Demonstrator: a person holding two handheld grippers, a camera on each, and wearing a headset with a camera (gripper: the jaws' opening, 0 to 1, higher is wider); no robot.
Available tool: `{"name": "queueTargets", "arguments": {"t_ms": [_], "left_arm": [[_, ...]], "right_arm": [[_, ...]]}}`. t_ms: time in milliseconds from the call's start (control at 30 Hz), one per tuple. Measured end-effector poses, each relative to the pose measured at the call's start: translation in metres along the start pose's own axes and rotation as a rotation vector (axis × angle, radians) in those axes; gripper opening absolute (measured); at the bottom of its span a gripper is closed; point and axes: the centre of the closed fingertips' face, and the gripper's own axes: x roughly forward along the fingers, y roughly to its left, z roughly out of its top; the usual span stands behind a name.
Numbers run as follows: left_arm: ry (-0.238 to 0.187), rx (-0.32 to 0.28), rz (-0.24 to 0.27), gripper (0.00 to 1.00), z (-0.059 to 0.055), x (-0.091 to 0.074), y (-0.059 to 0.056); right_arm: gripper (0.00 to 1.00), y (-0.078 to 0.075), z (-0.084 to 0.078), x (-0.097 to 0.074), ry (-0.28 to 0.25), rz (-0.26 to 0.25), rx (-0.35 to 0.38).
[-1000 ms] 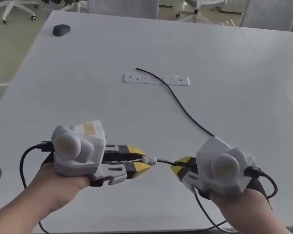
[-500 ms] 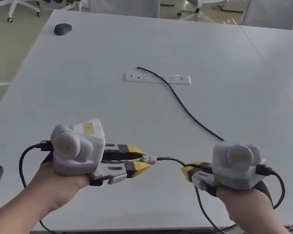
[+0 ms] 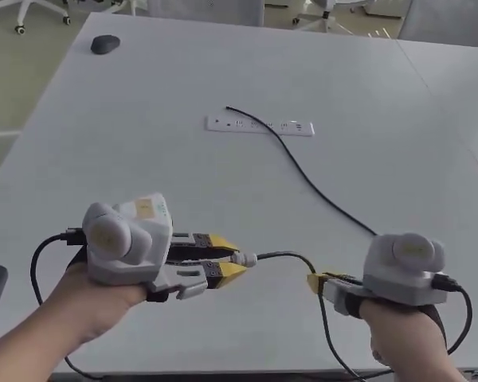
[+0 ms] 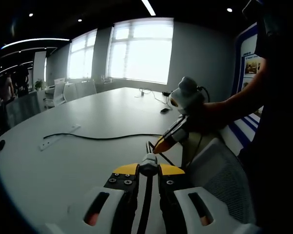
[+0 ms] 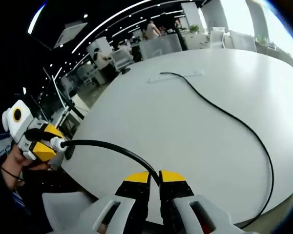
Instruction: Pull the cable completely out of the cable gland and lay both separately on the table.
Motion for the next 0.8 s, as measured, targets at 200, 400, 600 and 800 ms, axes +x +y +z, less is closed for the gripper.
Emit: {"name": "queueTargets", "arguments": {"t_ms": [200, 400, 600, 800], "left_arm": [[-0.001, 0.007, -0.005, 0.15, 0.0001, 0.0016, -0.0019], [-0.002, 0.009, 0.001, 0.15, 0.0001, 0.0007, -0.0011], [-0.019, -0.002, 0.003, 0.15, 0.0043, 0.0001, -0.0005], [-0.024, -0.005, 0.006, 0.15, 0.0076, 0.0009, 0.001]], "right_arm": [[0.01, 0.0003, -0.0009, 0.0012, -0.003, 0.002, 0.045], [0.02, 0.0033, -0.001, -0.0002, -0.008, 0.019, -0.053], [0.02, 0.003, -0.0004, -0.0018, -0.015, 0.019, -0.13], [0.02, 0.0048, -0.0001, -0.0028, -0.011, 0.022, -0.19]]}}
